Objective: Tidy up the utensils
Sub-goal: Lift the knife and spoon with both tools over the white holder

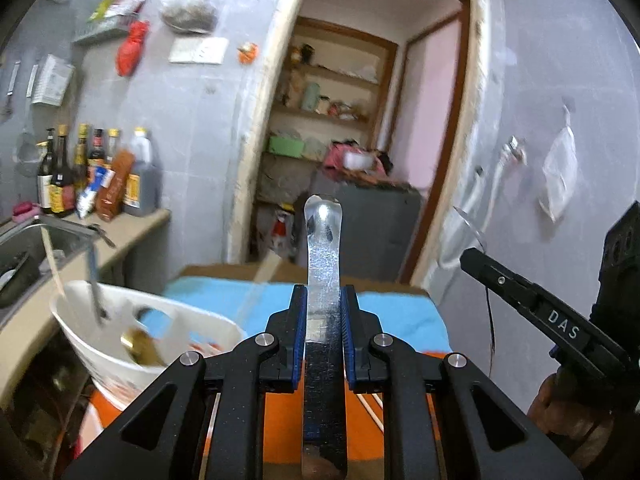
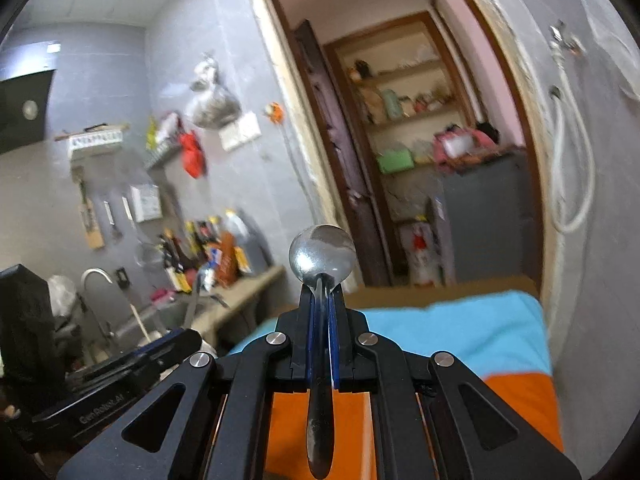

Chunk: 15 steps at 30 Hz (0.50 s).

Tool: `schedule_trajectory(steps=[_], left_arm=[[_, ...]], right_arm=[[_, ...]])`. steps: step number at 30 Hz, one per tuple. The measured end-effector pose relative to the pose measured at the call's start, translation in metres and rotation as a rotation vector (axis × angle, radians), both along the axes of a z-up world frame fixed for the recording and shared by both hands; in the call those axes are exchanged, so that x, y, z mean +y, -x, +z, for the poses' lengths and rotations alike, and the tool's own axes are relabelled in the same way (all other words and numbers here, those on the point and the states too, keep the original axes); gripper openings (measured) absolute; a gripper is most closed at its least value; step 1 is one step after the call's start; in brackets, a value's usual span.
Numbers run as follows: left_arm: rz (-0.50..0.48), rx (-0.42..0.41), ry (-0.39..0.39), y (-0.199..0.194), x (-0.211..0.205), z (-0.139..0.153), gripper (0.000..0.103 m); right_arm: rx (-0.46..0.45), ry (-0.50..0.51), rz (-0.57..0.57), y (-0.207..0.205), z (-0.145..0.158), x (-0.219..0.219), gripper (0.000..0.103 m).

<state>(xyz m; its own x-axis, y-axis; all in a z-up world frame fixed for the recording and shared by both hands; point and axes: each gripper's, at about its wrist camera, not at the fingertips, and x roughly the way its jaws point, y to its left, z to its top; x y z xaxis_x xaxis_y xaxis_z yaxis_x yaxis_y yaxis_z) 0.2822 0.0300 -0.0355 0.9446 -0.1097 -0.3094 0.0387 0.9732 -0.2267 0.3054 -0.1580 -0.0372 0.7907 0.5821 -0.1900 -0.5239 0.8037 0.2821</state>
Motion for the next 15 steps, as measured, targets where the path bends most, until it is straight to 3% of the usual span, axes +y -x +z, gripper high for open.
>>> schedule_trajectory(steps=[8,15], left_arm=[[0.120,-0.082,0.077,0.005,0.091,0.033,0.013],[0.221,-0.149,0.169,0.008,0.174,0.032,0.013]], right_arm=[[-0.099,-0.025,0.094,-0.006,0.045,0.064,0.004],[-0.133,-0.133,0.149,-0.015,0.047,0.113,0.004]])
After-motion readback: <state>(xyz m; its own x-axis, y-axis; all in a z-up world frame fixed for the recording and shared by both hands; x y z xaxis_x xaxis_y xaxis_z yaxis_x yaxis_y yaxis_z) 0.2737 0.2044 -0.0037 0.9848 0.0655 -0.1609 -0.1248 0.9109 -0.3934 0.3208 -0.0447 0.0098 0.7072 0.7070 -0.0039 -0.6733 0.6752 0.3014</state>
